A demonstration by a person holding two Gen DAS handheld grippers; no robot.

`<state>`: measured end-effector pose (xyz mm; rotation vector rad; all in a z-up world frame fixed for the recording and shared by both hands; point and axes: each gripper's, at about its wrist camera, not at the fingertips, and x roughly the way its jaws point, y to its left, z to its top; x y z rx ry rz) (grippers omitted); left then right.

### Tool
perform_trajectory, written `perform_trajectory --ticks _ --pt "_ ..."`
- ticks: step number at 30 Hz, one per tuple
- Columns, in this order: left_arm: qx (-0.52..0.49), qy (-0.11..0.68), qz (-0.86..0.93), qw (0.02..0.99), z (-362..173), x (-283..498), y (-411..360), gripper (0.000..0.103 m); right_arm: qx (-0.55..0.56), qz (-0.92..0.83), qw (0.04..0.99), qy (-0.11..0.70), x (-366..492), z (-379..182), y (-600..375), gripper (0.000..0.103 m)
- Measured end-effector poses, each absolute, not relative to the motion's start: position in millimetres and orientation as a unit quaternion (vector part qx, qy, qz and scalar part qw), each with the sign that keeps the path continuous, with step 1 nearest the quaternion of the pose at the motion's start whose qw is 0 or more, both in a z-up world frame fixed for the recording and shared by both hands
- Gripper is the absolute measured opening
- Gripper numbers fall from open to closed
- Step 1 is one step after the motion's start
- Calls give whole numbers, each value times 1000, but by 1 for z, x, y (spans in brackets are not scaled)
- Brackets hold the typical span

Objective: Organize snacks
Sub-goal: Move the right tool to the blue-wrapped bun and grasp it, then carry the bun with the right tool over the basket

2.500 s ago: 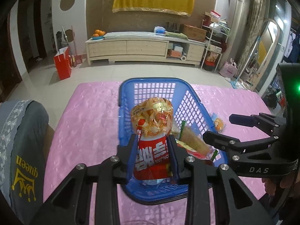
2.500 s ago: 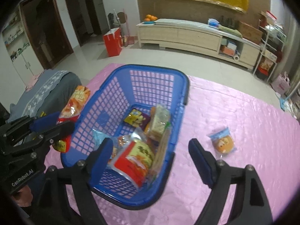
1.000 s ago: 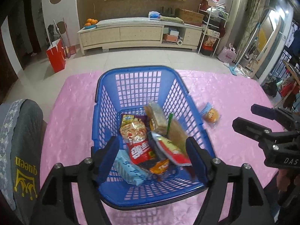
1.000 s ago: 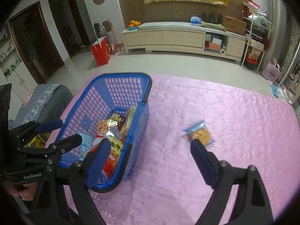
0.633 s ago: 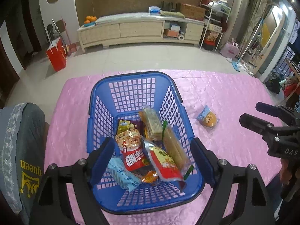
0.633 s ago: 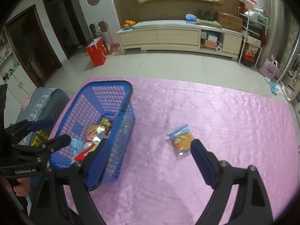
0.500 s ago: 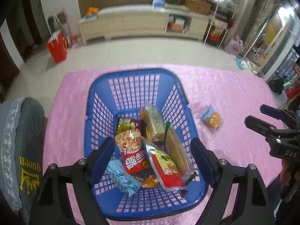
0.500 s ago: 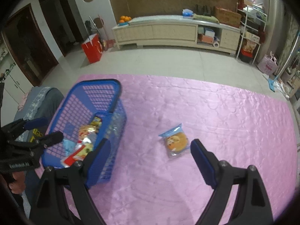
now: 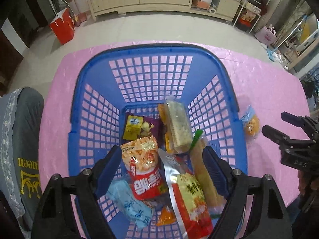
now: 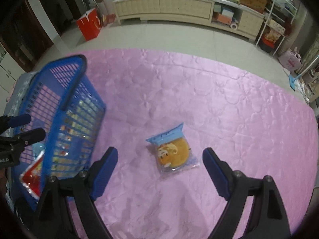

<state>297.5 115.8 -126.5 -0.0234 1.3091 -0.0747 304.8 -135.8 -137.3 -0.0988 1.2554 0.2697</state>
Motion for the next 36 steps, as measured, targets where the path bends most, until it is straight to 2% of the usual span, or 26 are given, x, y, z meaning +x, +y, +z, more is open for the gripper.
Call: perform_trajectory --ticks 5,16,19,20,25,36 --pt "0 619 -26 785 -139 307 115 81 -79 112 789 598 317 -162 -133 90" --pt "20 623 -11 782 -152 316 116 81 -72 127 776 613 327 -207 -147 89" --pt "17 622 -15 783 -152 316 113 81 -72 139 770 619 324 -213 -147 62" --pt "14 622 -18 783 -151 315 112 81 -77 138 774 614 322 -213 -147 59" --pt "8 615 -21 788 -143 306 112 81 -59 139 783 603 307 -202 -154 58" --pt "-13 580 -38 814 -99 263 121 81 -45 165 816 553 262 -114 -142 58"
